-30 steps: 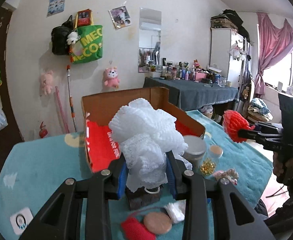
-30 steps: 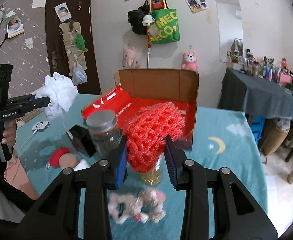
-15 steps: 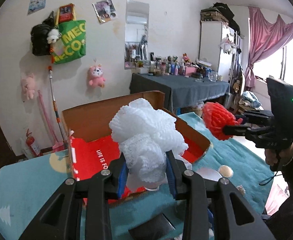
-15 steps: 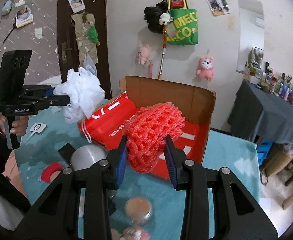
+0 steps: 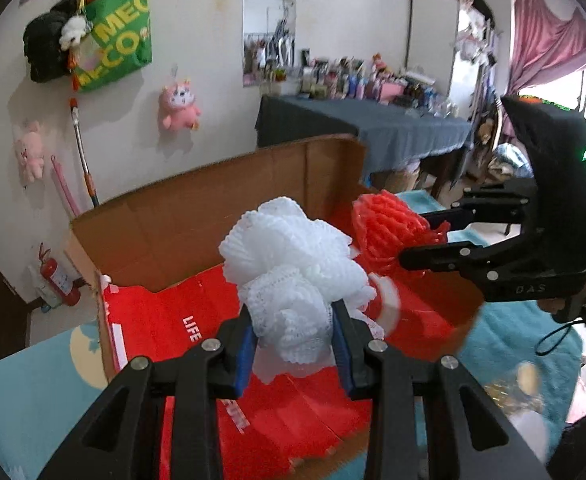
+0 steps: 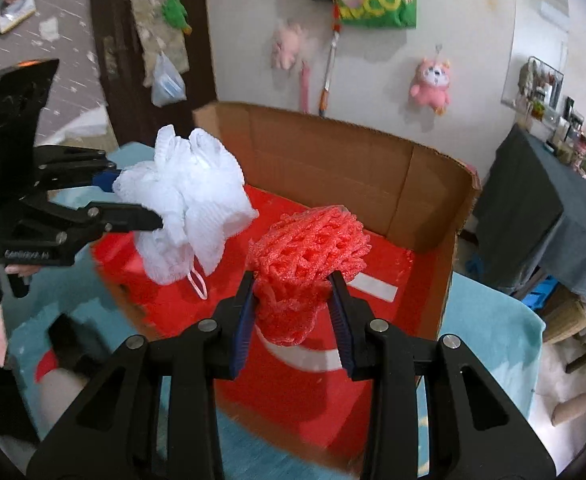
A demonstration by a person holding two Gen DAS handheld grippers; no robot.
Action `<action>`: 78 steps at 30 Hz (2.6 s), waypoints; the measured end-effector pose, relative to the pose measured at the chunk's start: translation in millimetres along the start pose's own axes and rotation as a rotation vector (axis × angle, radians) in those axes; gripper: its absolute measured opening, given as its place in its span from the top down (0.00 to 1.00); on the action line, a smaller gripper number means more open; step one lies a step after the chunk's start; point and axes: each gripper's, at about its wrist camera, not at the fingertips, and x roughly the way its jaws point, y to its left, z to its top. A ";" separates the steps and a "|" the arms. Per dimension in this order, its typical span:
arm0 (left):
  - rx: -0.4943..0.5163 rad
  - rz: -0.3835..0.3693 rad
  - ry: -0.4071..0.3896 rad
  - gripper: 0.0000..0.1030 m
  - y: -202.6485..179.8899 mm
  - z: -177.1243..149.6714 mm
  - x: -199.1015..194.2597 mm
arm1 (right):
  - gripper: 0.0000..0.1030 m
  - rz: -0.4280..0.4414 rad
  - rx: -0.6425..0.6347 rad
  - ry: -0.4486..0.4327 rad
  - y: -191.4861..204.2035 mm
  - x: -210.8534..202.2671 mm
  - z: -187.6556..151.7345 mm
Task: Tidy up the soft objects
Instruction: 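Carry the white pouf with the left tool while the right tool carries the red pouf into the box, then open both tools to drop the white and red poufs into the box, then withdraw both tools from the box back toward the table objects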
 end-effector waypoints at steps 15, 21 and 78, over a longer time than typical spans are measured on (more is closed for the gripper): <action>-0.065 0.068 0.104 0.66 42.7 31.4 88.2 | 0.68 -0.092 0.062 0.264 -29.7 116.6 50.0; -0.097 0.079 0.133 0.64 52.0 28.6 110.2 | 0.68 -0.111 0.108 0.319 -40.6 142.7 55.0; -0.179 0.195 -0.066 0.00 24.9 24.4 -44.6 | 0.29 -0.211 0.149 0.164 -16.3 2.5 70.3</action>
